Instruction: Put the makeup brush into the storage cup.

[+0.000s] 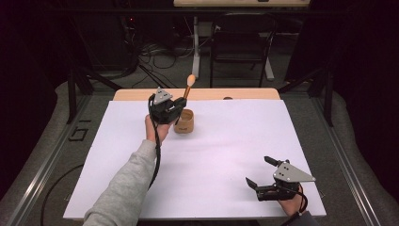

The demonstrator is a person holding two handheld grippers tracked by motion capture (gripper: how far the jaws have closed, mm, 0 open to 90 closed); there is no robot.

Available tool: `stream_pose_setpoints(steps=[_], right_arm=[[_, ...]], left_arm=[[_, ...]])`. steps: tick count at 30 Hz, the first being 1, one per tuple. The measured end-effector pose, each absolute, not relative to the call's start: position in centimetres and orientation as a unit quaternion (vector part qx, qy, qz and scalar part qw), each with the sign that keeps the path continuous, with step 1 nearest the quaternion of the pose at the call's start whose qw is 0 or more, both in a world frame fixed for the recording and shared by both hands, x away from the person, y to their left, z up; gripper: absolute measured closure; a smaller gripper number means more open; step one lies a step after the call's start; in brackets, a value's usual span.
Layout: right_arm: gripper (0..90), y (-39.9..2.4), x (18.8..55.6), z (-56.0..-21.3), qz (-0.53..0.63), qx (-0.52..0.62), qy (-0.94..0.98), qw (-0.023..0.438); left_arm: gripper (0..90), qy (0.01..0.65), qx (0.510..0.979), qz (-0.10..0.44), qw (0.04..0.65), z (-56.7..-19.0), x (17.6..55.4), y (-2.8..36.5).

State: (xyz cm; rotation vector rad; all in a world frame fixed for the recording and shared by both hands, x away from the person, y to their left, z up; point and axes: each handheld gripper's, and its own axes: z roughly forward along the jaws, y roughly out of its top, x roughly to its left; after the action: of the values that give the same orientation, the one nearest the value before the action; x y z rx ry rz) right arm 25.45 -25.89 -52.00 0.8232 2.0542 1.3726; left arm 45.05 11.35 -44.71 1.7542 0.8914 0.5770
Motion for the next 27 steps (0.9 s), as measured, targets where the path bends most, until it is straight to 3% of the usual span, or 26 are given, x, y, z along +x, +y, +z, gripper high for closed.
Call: stream_pose_setpoints(steps=[27], right_arm=[[3.5, -26.0, 25.3, -52.0, 0.507, 0.306, 0.761, 0.263]], left_arm=[[78.6, 0.379, 0.697, 0.262, 0.550, -45.6, 46.5, 9.4]])
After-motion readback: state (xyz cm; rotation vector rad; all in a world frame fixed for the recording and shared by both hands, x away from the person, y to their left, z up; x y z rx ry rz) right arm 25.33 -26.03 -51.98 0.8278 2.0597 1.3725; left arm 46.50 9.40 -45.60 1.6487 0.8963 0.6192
